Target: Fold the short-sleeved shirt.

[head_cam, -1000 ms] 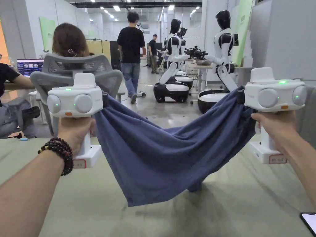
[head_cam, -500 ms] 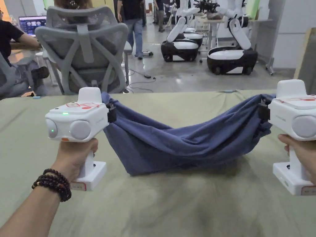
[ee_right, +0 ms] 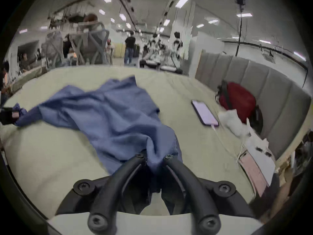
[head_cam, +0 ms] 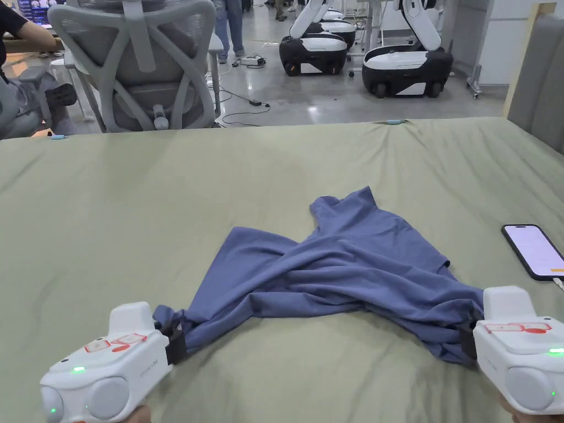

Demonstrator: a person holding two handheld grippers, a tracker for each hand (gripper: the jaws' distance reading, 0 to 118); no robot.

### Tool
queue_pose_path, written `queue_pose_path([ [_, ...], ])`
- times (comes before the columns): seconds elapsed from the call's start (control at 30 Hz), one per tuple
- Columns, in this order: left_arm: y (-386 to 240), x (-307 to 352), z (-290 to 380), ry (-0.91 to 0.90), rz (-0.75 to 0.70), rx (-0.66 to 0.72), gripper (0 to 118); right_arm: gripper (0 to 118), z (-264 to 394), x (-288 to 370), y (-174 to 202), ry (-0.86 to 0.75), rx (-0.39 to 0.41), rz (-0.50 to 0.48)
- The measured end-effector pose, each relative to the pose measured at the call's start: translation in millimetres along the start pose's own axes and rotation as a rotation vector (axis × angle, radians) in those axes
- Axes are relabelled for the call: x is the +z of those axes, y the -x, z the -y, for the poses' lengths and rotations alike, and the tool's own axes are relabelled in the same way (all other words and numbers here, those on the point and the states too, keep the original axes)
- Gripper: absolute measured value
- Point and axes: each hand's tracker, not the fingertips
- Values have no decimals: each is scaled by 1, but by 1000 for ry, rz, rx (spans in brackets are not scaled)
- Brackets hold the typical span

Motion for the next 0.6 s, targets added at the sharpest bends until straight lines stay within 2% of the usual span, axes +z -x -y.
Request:
queue_pose_path([
  [0.13,1,-21,6,53,-18,-9,4,12,9,-18,-8,32,-48,-32],
  [0.23,6,-16,-1,47,-6,25,7,15,3,-11,-11,34,-40,-44],
  [0.27,5,-12,-3,45,-20,27,17,24,0,-8,-12,36,-49,-49],
  [0.3,5,-9,-6,39,-57,14,34,44,-3,-3,-14,32,-64,-47],
  [0.33,6,-6,-10,33,-83,7,72,82,-3,5,-16,17,-77,-39],
  [0.37,8,-4,-13,28,-88,8,97,109,-4,10,-16,6,-82,-36],
  [0.4,6,6,-13,4,-84,25,116,118,-6,16,-17,-12,-88,-37],
  [0.43,9,13,-17,-43,-57,45,118,115,-10,27,-19,-70,-83,-28],
  [0.53,6,25,-28,-67,-71,48,117,113,-18,36,-15,-54,-74,8],
  [0.57,5,26,-32,-59,-88,32,114,112,-19,38,-14,-58,-70,10],
  [0.6,2,28,-34,-57,-107,1,106,107,-23,38,-7,-71,-66,13],
])
